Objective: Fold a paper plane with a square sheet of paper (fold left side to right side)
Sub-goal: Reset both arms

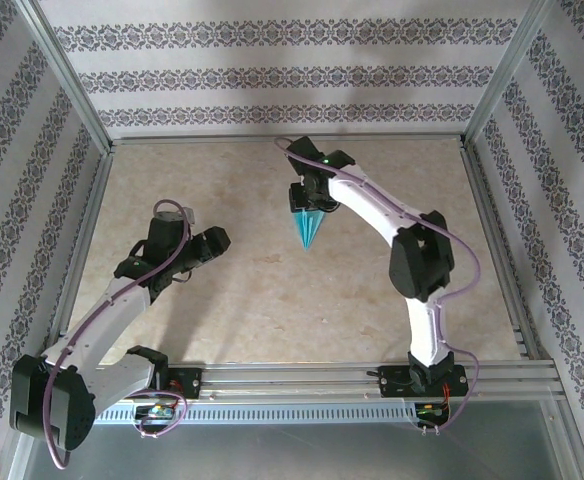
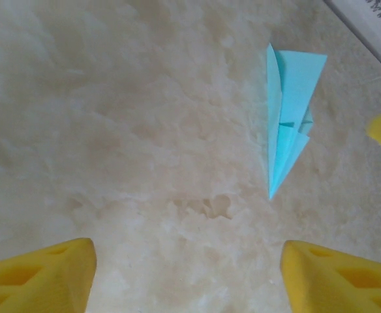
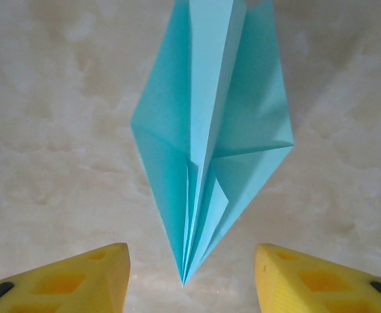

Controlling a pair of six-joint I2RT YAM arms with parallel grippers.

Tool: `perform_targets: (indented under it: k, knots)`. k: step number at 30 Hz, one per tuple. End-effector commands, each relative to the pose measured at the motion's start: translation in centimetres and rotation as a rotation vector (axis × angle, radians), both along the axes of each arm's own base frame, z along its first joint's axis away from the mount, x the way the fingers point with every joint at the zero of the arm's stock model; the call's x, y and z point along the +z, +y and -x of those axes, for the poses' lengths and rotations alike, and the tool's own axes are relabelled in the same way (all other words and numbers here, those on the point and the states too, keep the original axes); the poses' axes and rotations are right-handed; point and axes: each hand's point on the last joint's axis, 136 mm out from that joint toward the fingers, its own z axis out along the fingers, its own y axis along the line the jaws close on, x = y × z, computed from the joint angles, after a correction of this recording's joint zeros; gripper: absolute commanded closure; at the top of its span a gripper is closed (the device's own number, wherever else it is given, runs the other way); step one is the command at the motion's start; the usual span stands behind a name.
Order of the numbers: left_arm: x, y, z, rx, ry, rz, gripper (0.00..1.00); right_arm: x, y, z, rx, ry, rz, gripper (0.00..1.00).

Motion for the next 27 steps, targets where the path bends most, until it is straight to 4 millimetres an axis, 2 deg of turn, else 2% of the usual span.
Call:
perform_targets:
  k: [1, 6, 9, 14, 16, 17, 20, 23, 27]
  knots:
    - [1.8, 2.4, -0.2, 0.06, -0.059, -0.067, 0.16, 4.6, -2.2, 1.4, 0.027, -0.122, 0.031, 0.4]
    - [2.7, 5.3, -0.3, 0.152, -0.108, -0.13, 0.03, 6.8, -6.0, 3.6, -0.004, -0.192, 0.004, 0.35]
    - [3.3, 6.7, -0.3, 0.188, -0.141, -0.18, 0.0, 7.2, -8.5, 4.9, -0.027, -0.255, -0.03, 0.26]
    - [3.6, 9.5, -0.4, 0.25, -0.203, -0.338, 0.0, 6.5, -15.7, 6.6, -0.178, -0.352, -0.077, 0.14]
    - [4.0, 10.1, -0.4, 0.261, -0.233, -0.376, 0.0, 6.1, -17.9, 7.7, -0.221, -0.376, -0.099, 0.09]
    - [4.3, 10.3, -0.4, 0.265, -0.245, -0.388, 0.0, 6.3, -19.0, 8.2, -0.236, -0.4, -0.104, 0.02]
    - [5.0, 10.8, -0.2, 0.281, -0.272, -0.413, 0.0, 6.1, -21.6, 9.7, -0.268, -0.442, -0.089, 0.02]
    - [5.3, 11.3, 0.0, 0.295, -0.285, -0.439, 0.0, 5.9, -23.3, 11.0, -0.29, -0.477, -0.068, 0.02]
    - [5.6, 11.8, 0.1, 0.31, -0.292, -0.463, 0.0, 5.7, -24.3, 12.0, -0.309, -0.533, -0.08, 0.02]
